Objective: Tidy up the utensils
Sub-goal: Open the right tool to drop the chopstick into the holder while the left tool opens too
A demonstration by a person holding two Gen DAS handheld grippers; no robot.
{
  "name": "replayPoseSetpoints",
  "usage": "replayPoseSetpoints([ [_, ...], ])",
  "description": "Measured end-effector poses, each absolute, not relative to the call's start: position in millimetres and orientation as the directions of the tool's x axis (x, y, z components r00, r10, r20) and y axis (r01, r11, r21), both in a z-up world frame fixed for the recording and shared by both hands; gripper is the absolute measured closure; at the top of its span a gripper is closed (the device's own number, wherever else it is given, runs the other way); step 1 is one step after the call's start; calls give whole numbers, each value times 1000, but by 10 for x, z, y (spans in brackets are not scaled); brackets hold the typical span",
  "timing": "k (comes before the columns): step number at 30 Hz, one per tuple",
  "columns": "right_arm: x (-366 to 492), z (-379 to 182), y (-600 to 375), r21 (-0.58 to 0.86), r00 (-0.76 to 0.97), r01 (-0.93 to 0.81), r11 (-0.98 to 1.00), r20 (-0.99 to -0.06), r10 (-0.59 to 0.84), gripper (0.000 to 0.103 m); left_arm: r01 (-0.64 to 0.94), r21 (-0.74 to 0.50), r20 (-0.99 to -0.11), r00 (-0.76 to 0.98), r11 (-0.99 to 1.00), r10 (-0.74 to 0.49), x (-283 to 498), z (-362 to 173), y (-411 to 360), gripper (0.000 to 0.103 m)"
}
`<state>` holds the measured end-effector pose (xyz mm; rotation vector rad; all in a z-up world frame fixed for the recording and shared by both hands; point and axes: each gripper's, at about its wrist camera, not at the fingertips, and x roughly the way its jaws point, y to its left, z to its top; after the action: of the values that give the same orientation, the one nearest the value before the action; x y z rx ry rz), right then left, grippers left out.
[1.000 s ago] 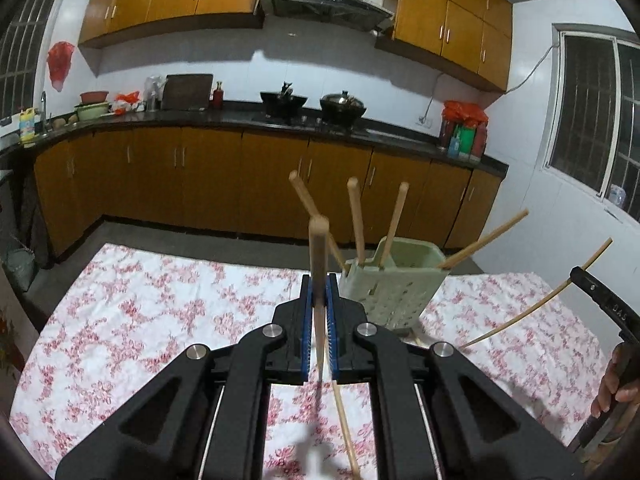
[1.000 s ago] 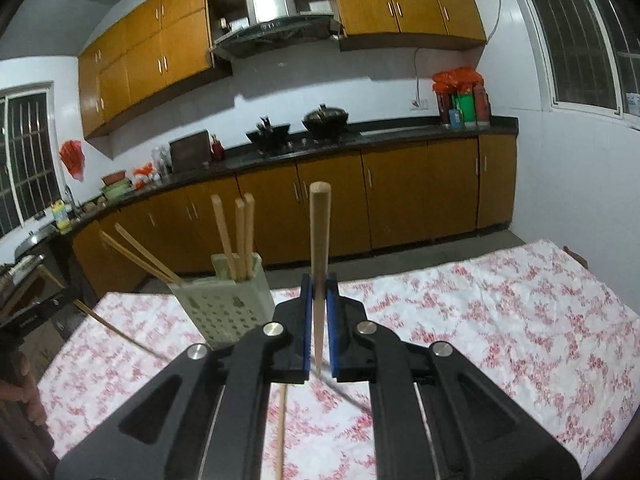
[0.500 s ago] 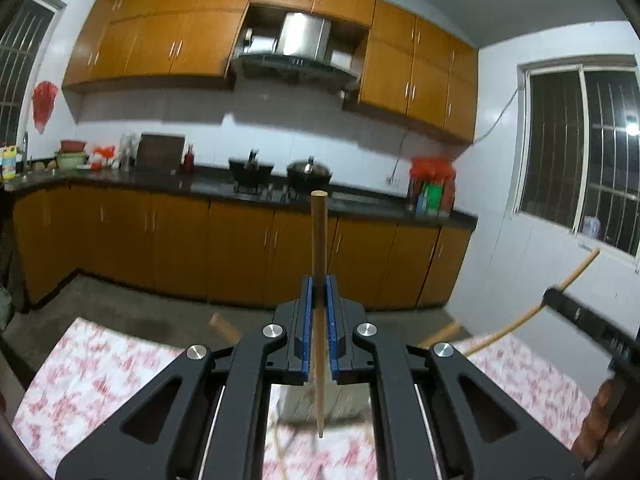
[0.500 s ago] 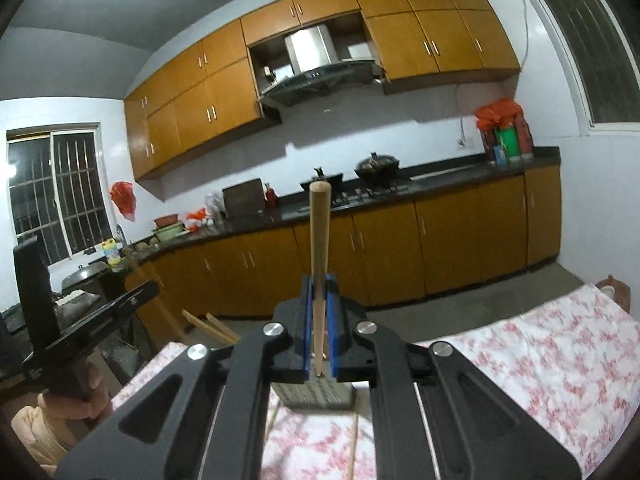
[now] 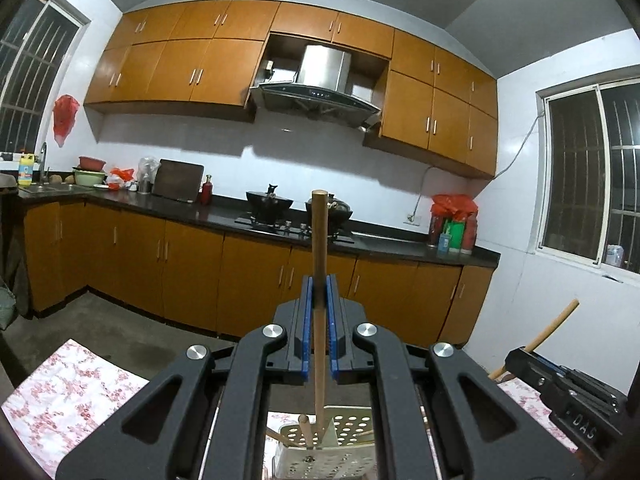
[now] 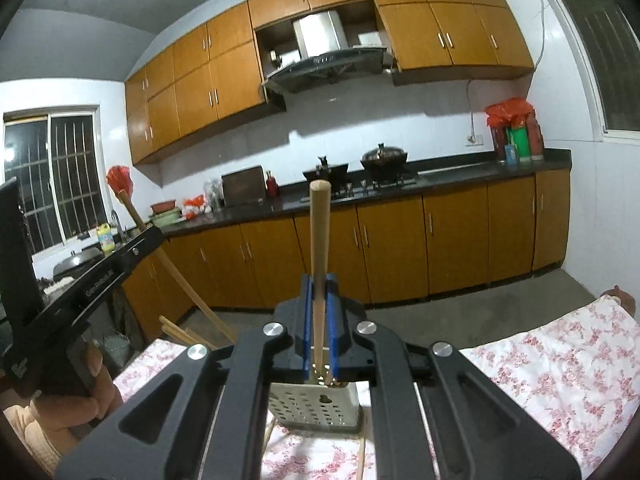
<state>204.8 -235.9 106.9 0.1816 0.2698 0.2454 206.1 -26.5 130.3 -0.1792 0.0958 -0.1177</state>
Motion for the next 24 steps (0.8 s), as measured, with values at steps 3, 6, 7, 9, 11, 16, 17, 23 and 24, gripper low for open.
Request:
replayPoseSetpoints([
  [3,2101,1015,-2286,194,929,-214,957,-262,261,95,107,-185,-109,986,977,-129,2128,1212,-289,96],
  [6,2120,969,-2247,184,925,-210,960,-282,256,93,113,-185,-155,978,976,-143,2167,1131,-285,95],
  [7,2093,963,-2252,183,926,-207,961,-279,253,92,112,-189,-158,977,976,-143,2154,1118,-258,95],
  [9,2060,970,-2281,183,930,-200,962,-275,246,86,104,-195,-161,978,975,-136,2114,1112,-215,80],
  [11,1993,993,-2355,195,935,-190,962,-264,238,82,95,-213,-153,980,972,-129,2055,1135,-148,62],
  [16,1785,1067,-2535,211,949,-150,966,-242,200,76,97,-243,-135,982,965,-132,1884,1245,2,60],
  [17,1740,1067,-2579,212,952,-137,968,-243,188,73,94,-242,-135,982,966,-129,1863,1261,20,60],
  [23,1648,751,-2832,192,927,-37,981,-359,106,67,34,-214,-187,979,976,-75,1541,1140,237,47],
  [24,1660,644,-2853,188,914,-26,982,-392,99,67,14,-200,-221,973,980,-59,1486,1041,288,44],
])
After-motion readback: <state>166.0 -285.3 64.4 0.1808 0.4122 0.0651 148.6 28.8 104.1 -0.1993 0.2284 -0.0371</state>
